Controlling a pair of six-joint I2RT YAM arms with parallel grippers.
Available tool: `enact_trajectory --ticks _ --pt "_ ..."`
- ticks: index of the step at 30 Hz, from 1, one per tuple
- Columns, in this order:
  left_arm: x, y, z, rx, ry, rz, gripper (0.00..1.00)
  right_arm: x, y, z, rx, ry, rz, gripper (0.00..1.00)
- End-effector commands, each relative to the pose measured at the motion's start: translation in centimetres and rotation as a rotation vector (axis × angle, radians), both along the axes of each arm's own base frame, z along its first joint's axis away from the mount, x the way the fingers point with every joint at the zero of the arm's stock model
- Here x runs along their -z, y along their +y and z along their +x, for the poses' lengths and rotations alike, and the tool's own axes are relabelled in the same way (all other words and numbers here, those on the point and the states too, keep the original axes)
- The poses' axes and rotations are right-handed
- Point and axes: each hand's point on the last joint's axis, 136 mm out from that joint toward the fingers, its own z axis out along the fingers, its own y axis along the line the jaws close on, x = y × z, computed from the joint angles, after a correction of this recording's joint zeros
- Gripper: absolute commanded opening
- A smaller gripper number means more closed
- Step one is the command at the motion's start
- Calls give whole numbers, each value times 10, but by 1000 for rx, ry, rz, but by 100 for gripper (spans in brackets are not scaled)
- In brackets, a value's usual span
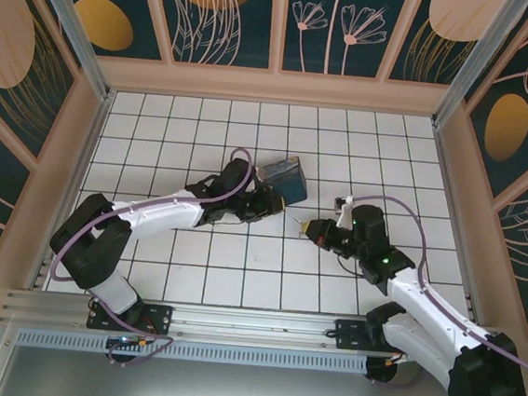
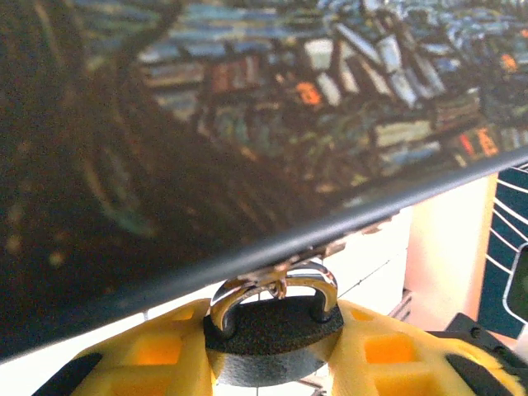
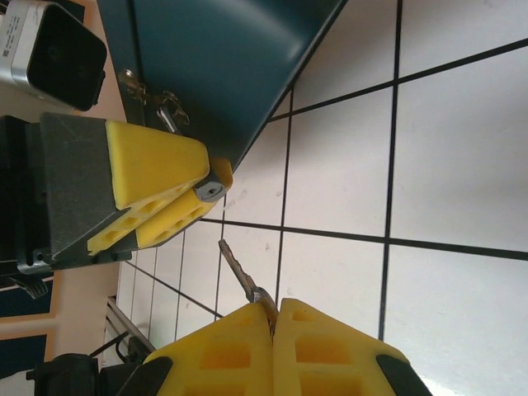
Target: Unlock the padlock with the key
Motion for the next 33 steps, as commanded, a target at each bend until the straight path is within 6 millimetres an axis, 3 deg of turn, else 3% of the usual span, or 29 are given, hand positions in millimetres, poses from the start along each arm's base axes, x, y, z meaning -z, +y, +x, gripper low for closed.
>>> enact_trajectory --ticks 1,12,20,33 --pt "-41 -5 -1 9 11 -125 19 -28 5 13 62 -103 35 0" --pt "-61 1 0 -42 72 -202 18 -44 31 21 47 -210 122 0" --pt "-62 4 0 -66 100 -221 18 -29 31 18 38 -196 86 0" --pt "-59 5 2 -74 100 -230 18 -32 45 16 -23 -196 118 0"
